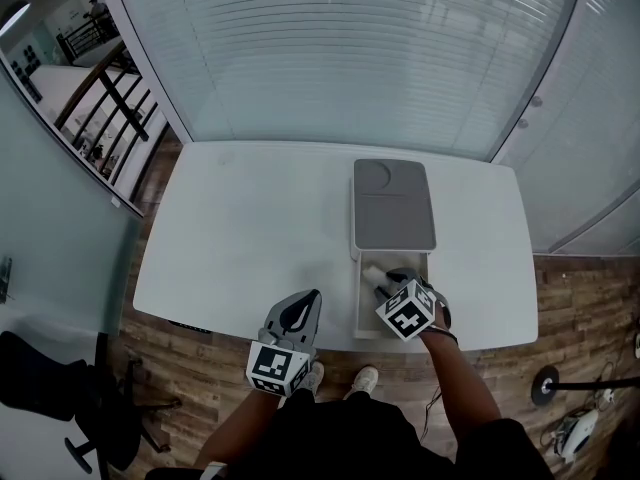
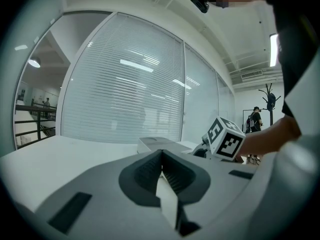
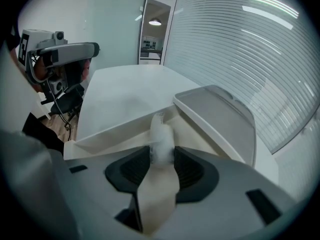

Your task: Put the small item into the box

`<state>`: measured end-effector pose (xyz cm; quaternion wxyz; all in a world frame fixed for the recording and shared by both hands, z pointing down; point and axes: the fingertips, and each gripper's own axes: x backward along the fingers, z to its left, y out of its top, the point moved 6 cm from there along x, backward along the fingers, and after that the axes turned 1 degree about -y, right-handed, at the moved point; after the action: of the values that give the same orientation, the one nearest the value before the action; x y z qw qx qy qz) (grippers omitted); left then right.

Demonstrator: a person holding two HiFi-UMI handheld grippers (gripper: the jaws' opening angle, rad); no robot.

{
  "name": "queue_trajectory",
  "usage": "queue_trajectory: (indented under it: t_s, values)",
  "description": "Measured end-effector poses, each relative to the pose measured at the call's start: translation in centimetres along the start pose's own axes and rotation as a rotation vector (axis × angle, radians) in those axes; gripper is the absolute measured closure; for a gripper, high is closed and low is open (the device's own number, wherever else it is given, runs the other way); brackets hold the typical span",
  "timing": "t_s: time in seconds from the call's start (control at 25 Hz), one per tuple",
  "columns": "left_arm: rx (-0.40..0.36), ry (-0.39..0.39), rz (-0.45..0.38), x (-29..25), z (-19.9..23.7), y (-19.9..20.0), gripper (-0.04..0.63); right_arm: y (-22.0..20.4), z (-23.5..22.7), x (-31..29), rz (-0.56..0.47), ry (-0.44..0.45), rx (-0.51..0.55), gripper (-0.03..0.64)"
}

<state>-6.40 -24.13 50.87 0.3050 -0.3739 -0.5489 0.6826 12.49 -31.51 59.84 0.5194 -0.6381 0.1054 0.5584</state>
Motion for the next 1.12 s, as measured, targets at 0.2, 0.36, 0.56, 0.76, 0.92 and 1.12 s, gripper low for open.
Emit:
queue_trajectory:
  t_s: [0.2,0.36,0.56,0.76,0.92,1.12]
  values:
    - [0.004,0.001,-0.001,-0.2,0.0,-0.1,0.583,-0.1,0.0,-0.2,0.001,-0.003,0.009,0.453]
    - [0.005,0.001,-0.001,-0.3,0.2,0.1,0.583,0.1,0.3,0.1,-0.01,0.002,0.015,0.442]
    - [0.007,-0.003,0.003,-0.5,0.1,-0.2,0.583,0.1,0.5,0.7,-0.02,0.014,0.006,0.433]
    - [0.007,-0.013,0.009,-0.6,-0.1,-0.2,0.583,0.4,0.6,2.0,-0.047,0.012,-0.011,0.43]
    - [-0.002,-0.015,0.005,-0.7,0.1,-0.1,0.583,1.0,0.8,4.2,-0.124,-0.002,-0.064,0.426]
    - [-0.009,-0.028,-0.006,-1.1,-0.2,0.5,0.583,2.2,0.1,8.1,-0.343,-0.063,-0.195,0.432]
